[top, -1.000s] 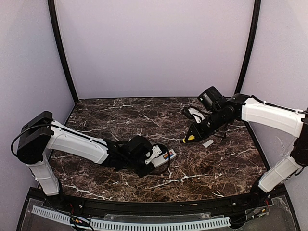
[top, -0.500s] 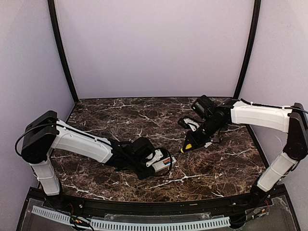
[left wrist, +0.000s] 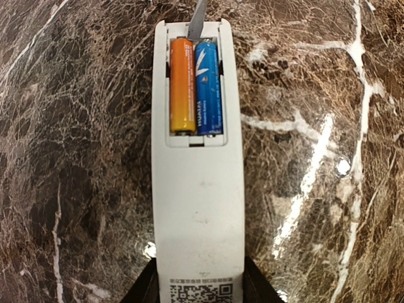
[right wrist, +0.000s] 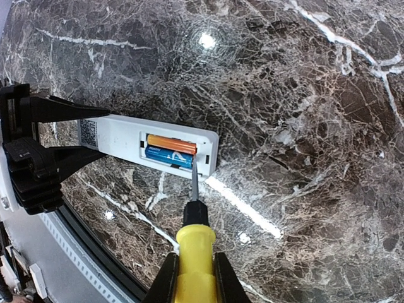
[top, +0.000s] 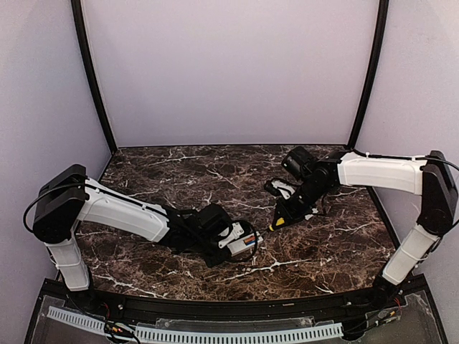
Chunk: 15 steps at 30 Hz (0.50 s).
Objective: Unload the batteries from the remote control
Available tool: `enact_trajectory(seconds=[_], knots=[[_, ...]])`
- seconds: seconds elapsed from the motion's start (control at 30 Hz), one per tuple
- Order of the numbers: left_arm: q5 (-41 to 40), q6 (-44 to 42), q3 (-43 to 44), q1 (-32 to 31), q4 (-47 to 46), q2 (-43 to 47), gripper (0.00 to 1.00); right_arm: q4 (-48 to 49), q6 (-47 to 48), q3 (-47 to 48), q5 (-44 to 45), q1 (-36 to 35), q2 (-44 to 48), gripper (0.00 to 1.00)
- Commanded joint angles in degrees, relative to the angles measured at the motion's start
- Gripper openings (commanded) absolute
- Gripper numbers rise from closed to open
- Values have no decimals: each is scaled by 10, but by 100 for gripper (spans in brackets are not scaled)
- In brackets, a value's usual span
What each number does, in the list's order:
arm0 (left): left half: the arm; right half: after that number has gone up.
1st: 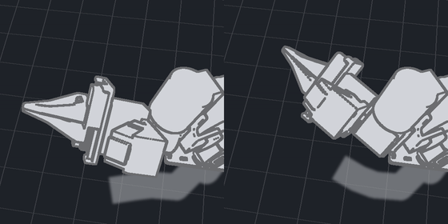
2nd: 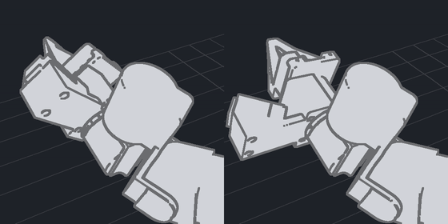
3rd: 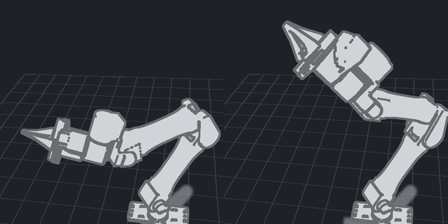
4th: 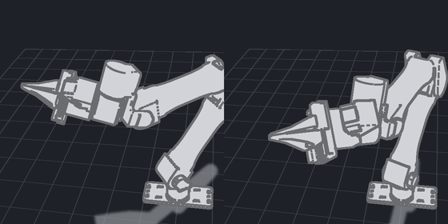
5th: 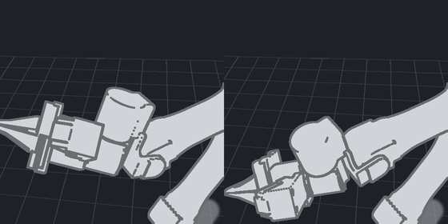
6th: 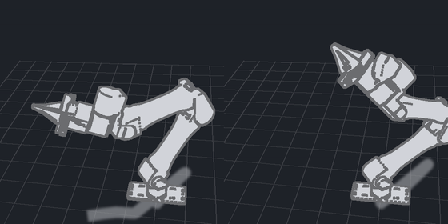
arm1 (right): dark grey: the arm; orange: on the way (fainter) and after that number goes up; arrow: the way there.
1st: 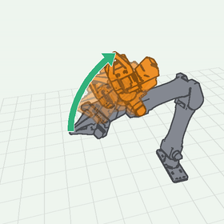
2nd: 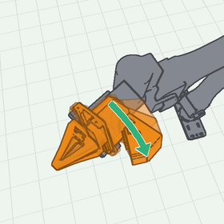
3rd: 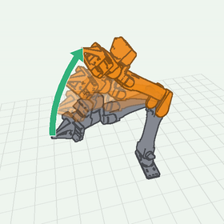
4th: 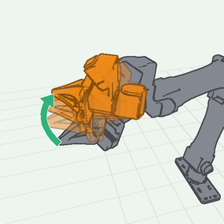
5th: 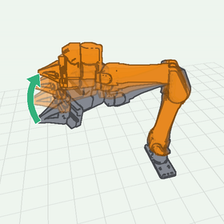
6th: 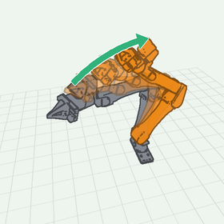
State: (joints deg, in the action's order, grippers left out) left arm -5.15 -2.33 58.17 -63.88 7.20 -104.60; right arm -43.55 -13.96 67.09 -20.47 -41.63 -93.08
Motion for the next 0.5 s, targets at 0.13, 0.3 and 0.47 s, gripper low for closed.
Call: enact_trajectory(seconds=[0.13,0.3,0.47], knots=[[-4,-9,15,-2,20,-7,0,-1,8,5,25,-7,-10,0],[-6,-10,17,-2,20,-8,0,-4,8,11,31,-7,-9,0],[-5,-9,17,-2,20,-9,0,-12,8,20,33,-7,-8,0]])
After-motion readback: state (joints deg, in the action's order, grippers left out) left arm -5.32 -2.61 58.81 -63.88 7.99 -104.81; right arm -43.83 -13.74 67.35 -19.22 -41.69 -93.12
